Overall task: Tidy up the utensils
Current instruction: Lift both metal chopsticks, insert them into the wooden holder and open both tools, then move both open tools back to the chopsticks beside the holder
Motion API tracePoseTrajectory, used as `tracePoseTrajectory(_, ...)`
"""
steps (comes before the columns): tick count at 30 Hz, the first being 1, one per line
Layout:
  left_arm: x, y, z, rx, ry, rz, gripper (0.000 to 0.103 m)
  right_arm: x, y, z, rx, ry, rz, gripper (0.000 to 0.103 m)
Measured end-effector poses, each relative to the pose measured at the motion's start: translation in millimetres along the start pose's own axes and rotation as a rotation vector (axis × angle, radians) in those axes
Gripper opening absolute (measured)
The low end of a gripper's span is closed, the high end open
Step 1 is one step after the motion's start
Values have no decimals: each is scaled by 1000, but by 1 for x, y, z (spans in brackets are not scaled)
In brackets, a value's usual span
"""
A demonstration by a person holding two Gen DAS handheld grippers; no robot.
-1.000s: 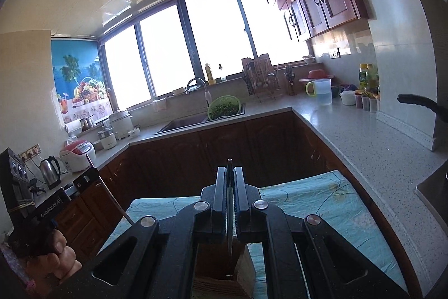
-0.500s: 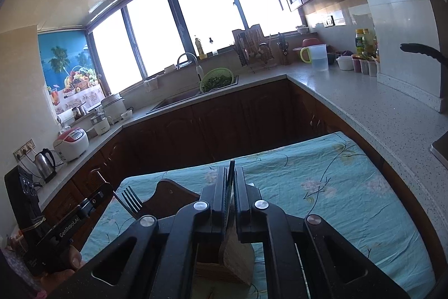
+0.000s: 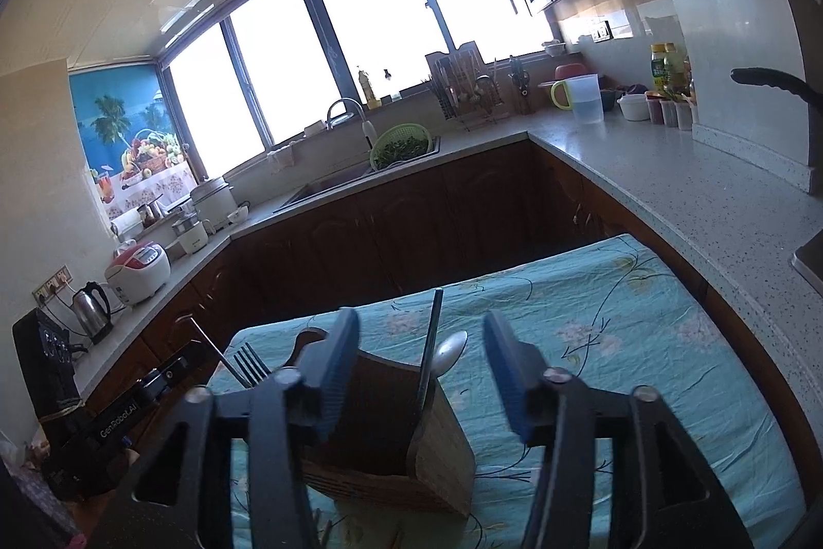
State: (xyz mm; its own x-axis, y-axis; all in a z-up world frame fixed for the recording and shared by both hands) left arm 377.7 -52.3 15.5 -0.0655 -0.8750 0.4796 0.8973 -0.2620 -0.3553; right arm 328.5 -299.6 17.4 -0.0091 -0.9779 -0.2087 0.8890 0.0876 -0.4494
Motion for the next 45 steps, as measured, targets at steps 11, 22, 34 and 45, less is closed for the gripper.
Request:
tracePoseTrajectory(11, -40, -73, -34, -67, -39, 81, 68, 5, -55, -34, 7, 48, -15, 90)
tracePoseTrajectory(22, -55, -123, -78, -180, -77, 137, 68, 12, -86, -116, -126, 64, -57, 90)
tracePoseTrajectory(34, -55, -121, -107, -278, -60, 178, 68, 6, -81, -168, -248, 28, -79, 71)
tracePoseTrajectory(45, -49, -83, -121, -426, -12, 202, 47, 5, -45, -189, -370, 13, -65, 25)
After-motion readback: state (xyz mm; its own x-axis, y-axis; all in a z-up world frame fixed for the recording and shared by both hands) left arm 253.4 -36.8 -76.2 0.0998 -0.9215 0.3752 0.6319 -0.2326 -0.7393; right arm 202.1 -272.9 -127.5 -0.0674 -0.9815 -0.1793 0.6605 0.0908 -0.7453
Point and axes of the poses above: each gripper's, at about its wrist camera, not at the fingertips, and y roughly the way its jaws point, x to its right, z to its top, the point moved 8 cm from there along y, roughly the way its jaws point, and after that the axes turned 10 degrees about -y, right-handed, at the moved point
